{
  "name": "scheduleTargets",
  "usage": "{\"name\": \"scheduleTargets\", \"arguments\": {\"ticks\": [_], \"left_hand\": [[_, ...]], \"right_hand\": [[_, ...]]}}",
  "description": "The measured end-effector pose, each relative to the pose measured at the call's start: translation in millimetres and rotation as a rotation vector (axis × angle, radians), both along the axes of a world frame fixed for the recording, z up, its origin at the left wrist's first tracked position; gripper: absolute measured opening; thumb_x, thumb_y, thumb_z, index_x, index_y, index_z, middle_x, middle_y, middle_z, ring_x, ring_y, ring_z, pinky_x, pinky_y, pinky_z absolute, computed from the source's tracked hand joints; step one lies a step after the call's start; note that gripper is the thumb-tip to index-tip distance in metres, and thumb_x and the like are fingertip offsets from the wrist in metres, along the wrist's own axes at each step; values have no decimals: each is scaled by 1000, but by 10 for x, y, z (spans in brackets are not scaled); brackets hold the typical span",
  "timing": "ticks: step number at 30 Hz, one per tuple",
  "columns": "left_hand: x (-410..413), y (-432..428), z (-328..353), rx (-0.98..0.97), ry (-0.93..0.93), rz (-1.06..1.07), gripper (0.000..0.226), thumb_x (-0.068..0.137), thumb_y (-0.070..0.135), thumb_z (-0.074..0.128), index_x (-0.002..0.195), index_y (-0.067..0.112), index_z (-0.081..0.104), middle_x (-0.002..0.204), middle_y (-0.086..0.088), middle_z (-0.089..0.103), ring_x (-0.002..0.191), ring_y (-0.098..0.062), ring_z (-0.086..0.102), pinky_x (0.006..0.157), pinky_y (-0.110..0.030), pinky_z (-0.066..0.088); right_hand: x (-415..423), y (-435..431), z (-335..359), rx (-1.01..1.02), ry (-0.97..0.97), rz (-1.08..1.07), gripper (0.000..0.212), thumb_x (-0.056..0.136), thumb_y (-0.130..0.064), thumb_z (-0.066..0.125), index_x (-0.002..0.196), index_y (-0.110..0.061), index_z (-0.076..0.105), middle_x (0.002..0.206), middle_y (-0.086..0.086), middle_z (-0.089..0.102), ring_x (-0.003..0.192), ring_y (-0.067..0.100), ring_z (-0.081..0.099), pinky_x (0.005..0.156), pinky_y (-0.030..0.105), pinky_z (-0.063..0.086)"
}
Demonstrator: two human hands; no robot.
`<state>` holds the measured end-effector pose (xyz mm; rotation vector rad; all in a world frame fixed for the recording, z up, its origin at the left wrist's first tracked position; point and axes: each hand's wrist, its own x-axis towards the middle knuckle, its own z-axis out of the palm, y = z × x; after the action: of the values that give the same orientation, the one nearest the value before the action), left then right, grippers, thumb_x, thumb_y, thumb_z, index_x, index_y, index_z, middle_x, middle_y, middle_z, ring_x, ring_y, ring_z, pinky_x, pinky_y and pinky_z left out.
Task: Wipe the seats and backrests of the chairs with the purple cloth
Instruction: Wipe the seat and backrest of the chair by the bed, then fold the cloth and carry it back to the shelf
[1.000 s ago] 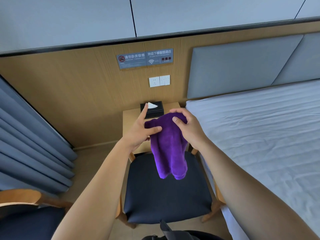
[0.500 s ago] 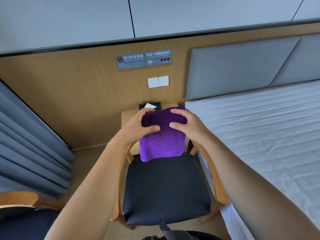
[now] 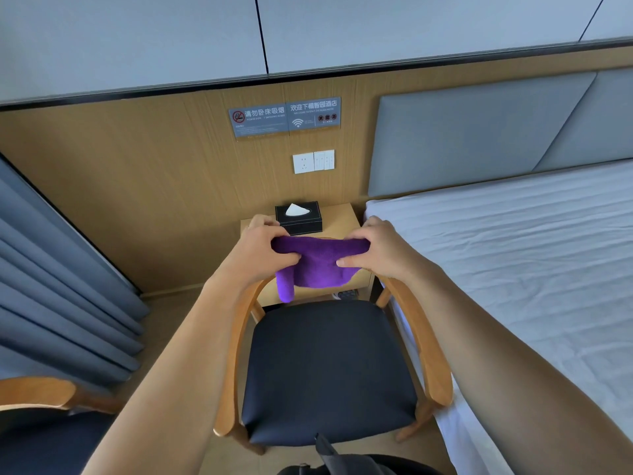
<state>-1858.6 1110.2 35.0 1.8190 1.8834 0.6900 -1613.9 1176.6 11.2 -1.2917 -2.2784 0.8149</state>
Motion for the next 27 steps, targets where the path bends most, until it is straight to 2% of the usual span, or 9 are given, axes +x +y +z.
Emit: {"name": "scheduleTargets", "arguments": {"ticks": [3, 7, 9, 13, 16, 20, 22, 25, 27], "left_hand": [[-11, -13, -4, -18, -250, 34, 10, 85, 19, 69, 93, 17, 65, 90, -5, 67, 77, -14, 60, 67, -24, 48], [-7, -48, -57, 24, -604, 187, 26, 89, 26, 72, 105, 25, 51, 99, 1, 66, 79, -7, 68, 63, -23, 54], [-4, -78, -75, 16, -804, 285, 36, 87, 29, 75, 110, 27, 47, 105, 3, 67, 82, -5, 71, 62, -20, 55], [-58, -133, -69, -51, -1041, 551, 36, 82, 34, 80, 106, 16, 59, 96, 0, 73, 81, -12, 72, 52, -21, 55], [-188, -229, -78, -166, -1118, 434, 40, 75, 31, 84, 106, 12, 67, 95, 1, 77, 87, -17, 74, 59, -25, 58], [-383, -354, -187, -202, -928, 214, 56, 80, 2, 79, 128, 21, 57, 118, 1, 70, 110, -18, 67, 83, -32, 59], [-460, -401, -251, -106, -783, 206, 58, 88, 2, 71, 136, 27, 51, 121, 6, 68, 112, -11, 65, 86, -27, 56], [-523, -500, -323, 7, -560, 301, 80, 94, 10, 65, 156, 32, 19, 131, 16, 57, 118, -1, 56, 98, -22, 46], [-526, -637, -377, 120, -372, 337, 80, 96, 13, 61, 153, 44, 15, 125, 23, 54, 113, 5, 54, 93, -13, 43]], "right_hand": [[-47, -7, -17, -162, 218, -53, 30, 77, -45, 80, 97, -28, 67, 101, -5, 61, 94, 11, 62, 80, 35, 58], [-206, -113, -37, -406, 663, -139, 35, 80, -40, 80, 108, -29, 62, 94, -13, 72, 91, 7, 70, 71, 22, 56], [-304, -147, -44, -571, 846, -169, 47, 79, -41, 79, 117, -21, 60, 103, -7, 73, 98, 14, 71, 74, 25, 58], [-466, -225, -127, -731, 705, -52, 53, 72, -38, 86, 117, -20, 65, 107, 0, 74, 98, 19, 72, 83, 38, 60], [-619, -228, -187, -662, 731, -110, 40, 80, -35, 82, 115, -24, 65, 102, -3, 75, 93, 17, 73, 76, 37, 61], [-834, -168, -225, -533, 784, -161, 36, 89, -40, 71, 122, -33, 57, 105, -11, 72, 92, 7, 71, 75, 29, 60], [-918, -148, -250, -456, 681, -164, 30, 91, -45, 67, 117, -38, 54, 105, -13, 69, 93, 6, 70, 78, 28, 59], [-1051, -148, -255, -283, 460, -172, 33, 92, -42, 67, 117, -29, 50, 104, -14, 65, 99, 13, 66, 86, 34, 55], [-1174, -203, -229, -101, 359, -104, 46, 92, -33, 69, 131, -25, 46, 114, -17, 61, 106, 8, 61, 90, 28, 50]]}}
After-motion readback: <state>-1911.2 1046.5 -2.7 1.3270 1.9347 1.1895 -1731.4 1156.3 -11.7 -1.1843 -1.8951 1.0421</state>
